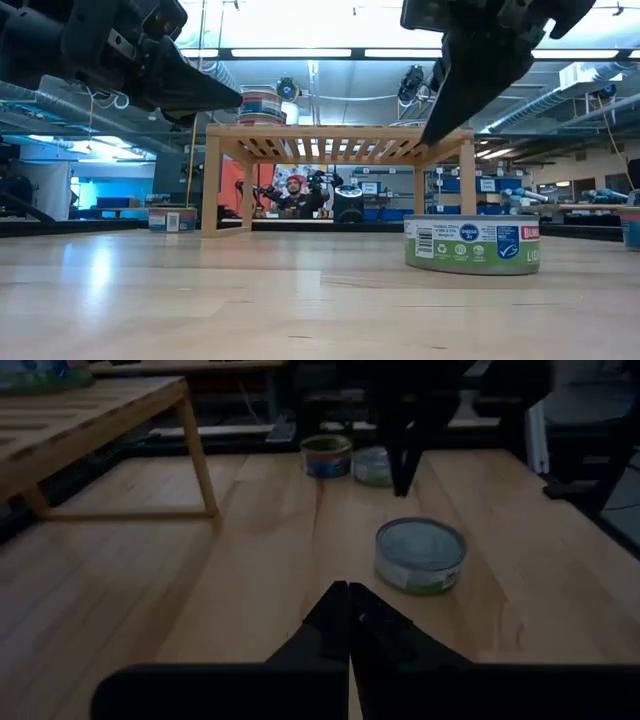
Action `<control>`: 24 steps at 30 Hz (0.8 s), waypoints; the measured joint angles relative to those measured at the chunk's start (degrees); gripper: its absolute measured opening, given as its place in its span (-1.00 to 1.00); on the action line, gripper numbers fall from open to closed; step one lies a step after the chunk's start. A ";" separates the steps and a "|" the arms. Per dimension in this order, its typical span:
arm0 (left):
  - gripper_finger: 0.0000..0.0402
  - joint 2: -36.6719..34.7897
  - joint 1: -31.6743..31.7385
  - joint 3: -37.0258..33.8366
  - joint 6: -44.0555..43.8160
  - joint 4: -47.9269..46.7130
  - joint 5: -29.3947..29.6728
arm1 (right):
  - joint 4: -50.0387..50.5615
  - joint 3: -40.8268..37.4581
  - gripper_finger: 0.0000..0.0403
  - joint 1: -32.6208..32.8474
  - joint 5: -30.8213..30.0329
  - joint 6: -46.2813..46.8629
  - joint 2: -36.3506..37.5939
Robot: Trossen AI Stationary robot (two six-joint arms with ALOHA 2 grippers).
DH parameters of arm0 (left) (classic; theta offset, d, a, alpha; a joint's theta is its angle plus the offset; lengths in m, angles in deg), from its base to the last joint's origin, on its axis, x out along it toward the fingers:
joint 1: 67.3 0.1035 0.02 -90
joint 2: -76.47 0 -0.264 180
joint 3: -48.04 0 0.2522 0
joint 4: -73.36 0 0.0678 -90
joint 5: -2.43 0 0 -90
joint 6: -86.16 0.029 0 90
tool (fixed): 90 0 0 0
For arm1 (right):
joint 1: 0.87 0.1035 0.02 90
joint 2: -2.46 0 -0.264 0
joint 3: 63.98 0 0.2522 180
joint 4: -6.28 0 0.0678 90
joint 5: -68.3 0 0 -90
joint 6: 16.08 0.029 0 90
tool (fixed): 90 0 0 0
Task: Stack canned seafood by type on shelf
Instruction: Stack the green tuna can on top of the other green tuna can on the shelf
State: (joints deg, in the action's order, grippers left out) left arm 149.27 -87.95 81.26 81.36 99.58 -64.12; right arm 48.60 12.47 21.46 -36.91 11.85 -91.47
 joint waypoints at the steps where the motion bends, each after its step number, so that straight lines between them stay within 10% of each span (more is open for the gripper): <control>1: -0.98 0.00 0.00 0.00 -0.56 -0.34 0.12 | 0.21 0.00 -0.93 0.06 0.18 0.89 0.00; 13: -0.98 1.59 3.31 3.54 -12.18 -6.87 -3.43 | 3.37 -0.78 -0.96 7.03 2.81 6.67 0.03; 24: -0.98 17.70 10.19 13.48 -10.45 -5.29 -11.20 | -11.46 -11.52 -0.98 8.52 2.86 9.26 0.04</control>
State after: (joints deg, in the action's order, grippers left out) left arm 166.96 -77.76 94.74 70.91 94.29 -75.32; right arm 37.14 0.95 29.98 -34.06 21.11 -91.42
